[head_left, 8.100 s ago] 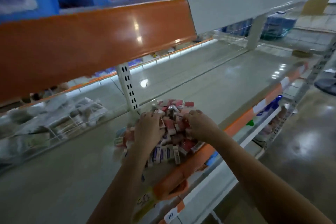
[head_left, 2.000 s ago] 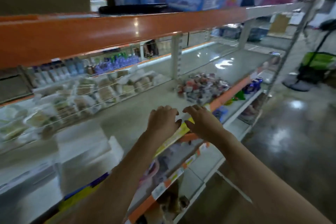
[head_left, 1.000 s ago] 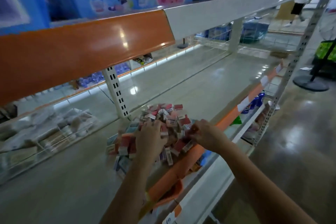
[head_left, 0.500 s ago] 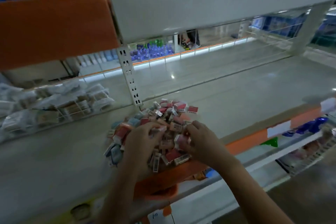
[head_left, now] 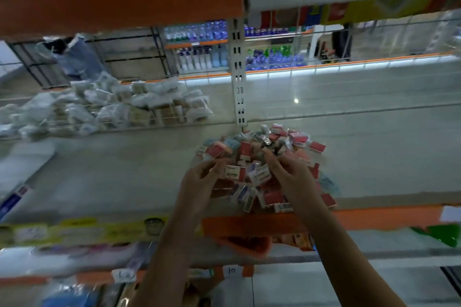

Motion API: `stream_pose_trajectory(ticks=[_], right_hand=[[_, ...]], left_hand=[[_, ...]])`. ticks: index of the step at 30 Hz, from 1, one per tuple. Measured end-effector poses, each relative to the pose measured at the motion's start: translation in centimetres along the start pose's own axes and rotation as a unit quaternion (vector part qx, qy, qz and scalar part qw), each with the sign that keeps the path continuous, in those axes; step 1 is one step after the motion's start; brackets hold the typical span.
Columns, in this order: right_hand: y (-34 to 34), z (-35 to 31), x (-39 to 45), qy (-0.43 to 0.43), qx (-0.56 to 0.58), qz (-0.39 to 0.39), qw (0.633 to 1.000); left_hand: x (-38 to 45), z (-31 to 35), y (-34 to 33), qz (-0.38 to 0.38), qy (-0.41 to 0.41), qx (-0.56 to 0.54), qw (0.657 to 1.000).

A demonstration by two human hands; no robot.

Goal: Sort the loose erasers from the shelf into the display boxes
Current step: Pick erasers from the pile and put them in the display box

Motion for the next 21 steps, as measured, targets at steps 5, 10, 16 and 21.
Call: stream_pose_trajectory(ticks=[5,10,16,21], right_hand=[[-4.0,-0.8,-0.3,-0.028,0.092,-0.042,0.994],[-9.4,-2.2,-0.7,-0.027,0.084,-0.090,0.992],[-19.5,-4.0,-2.4,-0.066,0.160,-0.196,0.965],[-30.2,-5.9,-5.1,-0.079,0.170,-0.287,0.939]], left_hand=[[-2.4,0.5,3.7,0.025,-0.012,-0.048,0.998],[-4.1,0.1,9.3,0.096,-0.004,-0.109,0.989],[-7.1,0.6,18.6,0.157,-0.023,-0.137,0.978],[-10.5,1.2,28.1,0.165,-0.022,-0.148,0.975]])
Point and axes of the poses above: each hand's wrist, its own x-axis towards the middle knuckle, its own y-axis out of the back of the hand, z = x × y, the point moved 6 cm from there along x, towards the middle knuckle, and after that the axes turned 1 degree about -y, right-handed, at the moved point
